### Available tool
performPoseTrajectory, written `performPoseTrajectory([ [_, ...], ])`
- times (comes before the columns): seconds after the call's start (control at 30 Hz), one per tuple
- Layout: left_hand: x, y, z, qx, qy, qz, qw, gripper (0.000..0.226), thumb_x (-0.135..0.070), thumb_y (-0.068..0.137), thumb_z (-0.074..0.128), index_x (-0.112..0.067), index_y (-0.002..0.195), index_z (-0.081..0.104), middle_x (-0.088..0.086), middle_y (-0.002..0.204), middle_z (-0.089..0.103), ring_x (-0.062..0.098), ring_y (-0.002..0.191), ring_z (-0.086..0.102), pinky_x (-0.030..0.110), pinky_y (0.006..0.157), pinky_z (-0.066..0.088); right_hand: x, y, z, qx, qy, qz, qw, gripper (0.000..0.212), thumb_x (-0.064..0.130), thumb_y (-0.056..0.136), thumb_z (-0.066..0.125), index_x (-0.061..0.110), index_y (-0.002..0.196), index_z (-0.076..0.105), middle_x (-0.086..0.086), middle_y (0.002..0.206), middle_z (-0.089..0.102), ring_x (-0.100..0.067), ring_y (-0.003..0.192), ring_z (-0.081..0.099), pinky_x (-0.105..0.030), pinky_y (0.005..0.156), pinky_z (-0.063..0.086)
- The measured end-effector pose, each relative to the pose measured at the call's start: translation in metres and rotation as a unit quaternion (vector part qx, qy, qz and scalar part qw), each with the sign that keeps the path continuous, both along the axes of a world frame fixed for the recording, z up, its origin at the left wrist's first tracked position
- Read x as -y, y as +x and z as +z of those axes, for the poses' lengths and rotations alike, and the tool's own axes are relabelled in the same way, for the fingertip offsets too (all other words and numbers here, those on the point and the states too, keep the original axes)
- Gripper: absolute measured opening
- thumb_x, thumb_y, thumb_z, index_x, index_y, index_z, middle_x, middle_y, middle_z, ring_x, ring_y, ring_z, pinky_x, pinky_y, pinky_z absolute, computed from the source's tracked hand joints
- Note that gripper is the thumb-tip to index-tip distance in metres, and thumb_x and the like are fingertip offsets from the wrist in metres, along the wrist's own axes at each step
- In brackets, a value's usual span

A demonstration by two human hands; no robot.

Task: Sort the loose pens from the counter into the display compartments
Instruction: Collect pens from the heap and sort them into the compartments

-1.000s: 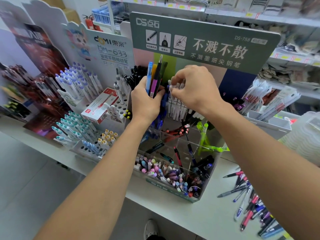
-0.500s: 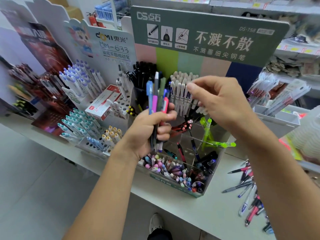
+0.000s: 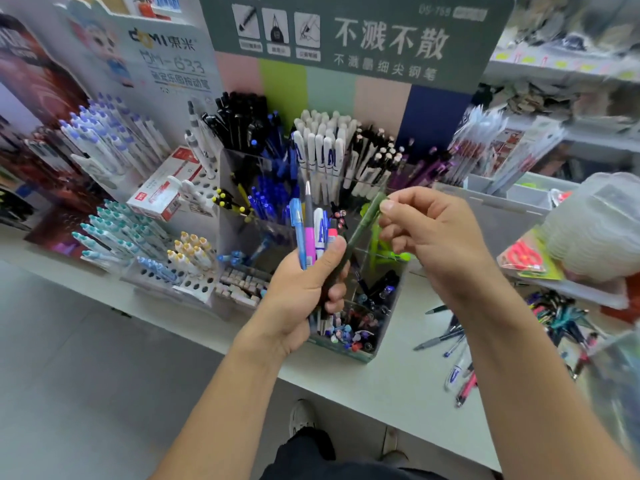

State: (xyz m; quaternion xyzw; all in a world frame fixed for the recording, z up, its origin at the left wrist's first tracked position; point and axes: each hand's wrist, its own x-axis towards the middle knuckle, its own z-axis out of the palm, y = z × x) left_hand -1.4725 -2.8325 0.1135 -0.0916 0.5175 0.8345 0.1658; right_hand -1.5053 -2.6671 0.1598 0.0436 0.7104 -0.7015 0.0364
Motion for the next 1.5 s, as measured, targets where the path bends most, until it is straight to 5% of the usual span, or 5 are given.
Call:
performPoseTrajectory([
  [0.3,0.013,0.02,-0.019,0.001,-0.016,0.051,0.999,0.022,-0.022,0.085,0.07,-0.01,0.095,0.054,0.0,0.065,0.046,0.012,0.046,0.04,0.018,0.036,0.032,0.004,0.021,-0.028,0.013,-0.079,0.044,0.996,0.02,0.001,0.09,0.067,0.004,0.109,0.067,-0.014,0.085,0.076,-0.019,0.072,0.07,-0.023,0.066,0.057],
  [0.4,0.021,0.019,-0.03,0.02,-0.068,0.148,0.986,0.016,-0.018,0.096,0.065,-0.009,0.089,0.055,-0.002,0.063,0.048,0.009,0.046,0.041,0.019,0.037,0.032,-0.007,0.027,-0.03,-0.05,-0.077,-0.054,0.994,0.016,0.001,0.09,0.066,0.004,0.105,0.069,-0.011,0.087,0.077,-0.02,0.075,0.072,-0.024,0.069,0.059],
  [0.73,0.053,0.021,-0.052,0.056,-0.007,0.188,0.98,0.017,-0.023,0.104,0.051,-0.009,0.1,0.06,-0.002,0.068,0.052,0.005,0.042,0.036,0.016,0.036,0.032,-0.028,0.038,-0.051,-0.202,0.301,-0.045,0.931,0.024,0.012,0.088,0.077,0.02,0.11,0.077,0.007,0.096,0.076,-0.005,0.084,0.071,-0.016,0.081,0.055],
  [0.9,0.056,0.025,-0.055,0.049,-0.014,0.209,0.977,0.015,-0.024,0.102,0.054,-0.01,0.101,0.058,-0.003,0.067,0.05,0.005,0.043,0.035,0.017,0.037,0.031,0.002,0.042,-0.064,-0.154,0.201,-0.067,0.965,0.022,0.01,0.086,0.078,0.02,0.106,0.079,0.013,0.094,0.076,-0.004,0.085,0.073,-0.016,0.081,0.056],
  [1.5,0.086,0.037,-0.065,0.095,0.004,0.257,0.962,0.014,-0.024,0.1,0.059,-0.011,0.095,0.064,-0.001,0.069,0.061,0.007,0.047,0.046,0.018,0.039,0.037,0.096,-0.015,-0.093,-0.144,0.261,0.049,0.953,0.021,0.014,0.086,0.078,0.019,0.107,0.08,0.008,0.097,0.076,0.002,0.087,0.07,-0.019,0.086,0.057],
])
